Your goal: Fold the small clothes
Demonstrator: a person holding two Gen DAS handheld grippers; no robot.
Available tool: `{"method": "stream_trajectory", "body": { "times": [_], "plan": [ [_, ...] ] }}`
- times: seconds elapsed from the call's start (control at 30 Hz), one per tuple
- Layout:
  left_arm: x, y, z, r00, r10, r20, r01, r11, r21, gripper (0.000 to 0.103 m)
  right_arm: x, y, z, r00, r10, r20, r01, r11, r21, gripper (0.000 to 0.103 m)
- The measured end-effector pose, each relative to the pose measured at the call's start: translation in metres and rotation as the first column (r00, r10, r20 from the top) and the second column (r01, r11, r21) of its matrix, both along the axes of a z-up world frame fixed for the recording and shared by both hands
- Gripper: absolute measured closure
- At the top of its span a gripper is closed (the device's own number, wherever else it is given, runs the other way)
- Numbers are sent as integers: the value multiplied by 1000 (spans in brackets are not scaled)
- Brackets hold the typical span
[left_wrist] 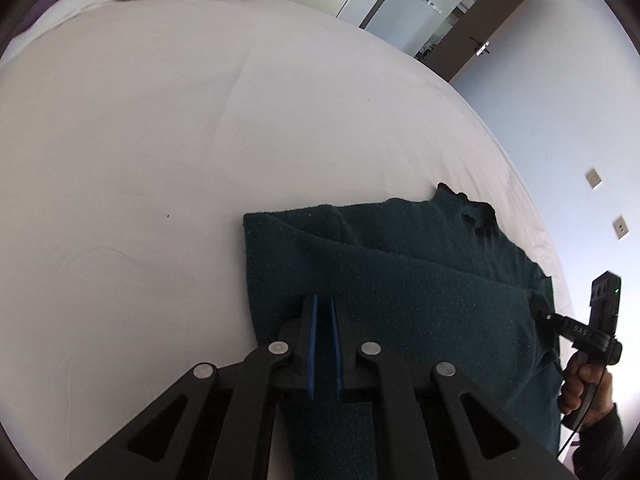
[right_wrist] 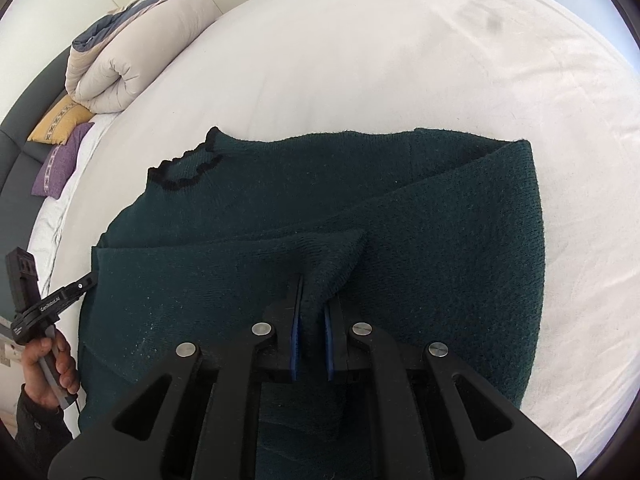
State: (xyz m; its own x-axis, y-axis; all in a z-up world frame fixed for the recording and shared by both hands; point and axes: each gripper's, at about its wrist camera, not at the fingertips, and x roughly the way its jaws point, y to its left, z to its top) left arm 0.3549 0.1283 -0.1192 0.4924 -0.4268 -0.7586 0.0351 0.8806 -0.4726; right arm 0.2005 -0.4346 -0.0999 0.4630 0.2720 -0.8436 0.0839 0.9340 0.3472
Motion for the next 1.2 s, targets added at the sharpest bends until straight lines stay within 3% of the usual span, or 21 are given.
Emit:
{"method": "stream_trajectory", "body": {
  "times": [0.13,0.23,0.4,0.7,0.77,0.83,0.87,0.97,1.07,1.13,1.2],
  "plan": [
    [-3,10,-2,1000,20,-6,-21,995,-95,97,-3,-3,-5,1000,-14,24,13,999,48,97],
    [-2,15,2,1000,15,8,-12,973,-229,91,-4,-5,-7,999,-26,33,24,997,77,97],
    [-9,23,-14,999,33,-27,-39,961,-272,89,-4,-9,-11,998,-49,34,44,990,138,97],
    [-72,16,2,1000,-14,-10,12,988,-156,84,-25,-19,0,990,-140,25,132,971,199,93],
    [-84,16,4,1000,-13,-15,10,986,-166,73,-36,-22,13,982,-184,34,175,967,184,93],
    [-99,13,8,1000,-6,-15,4,991,-132,41,-49,-22,30,977,-193,85,176,968,182,93],
    [-106,11,10,1000,-8,-8,7,993,-119,36,-54,-20,37,976,-188,110,164,967,196,93],
    [-129,11,8,1000,-23,-12,22,993,-112,34,-58,-5,42,985,-128,111,103,972,209,93],
    [-156,13,7,1000,-16,-13,14,994,-113,34,-50,9,8,997,-66,-36,71,984,161,86],
    [-177,18,7,1000,3,-25,-6,991,-133,34,-58,7,1,998,-64,15,60,982,179,86],
    [-202,30,11,999,41,-30,-45,985,-165,32,-74,3,9,994,-105,9,100,973,209,85]
  ]
}}
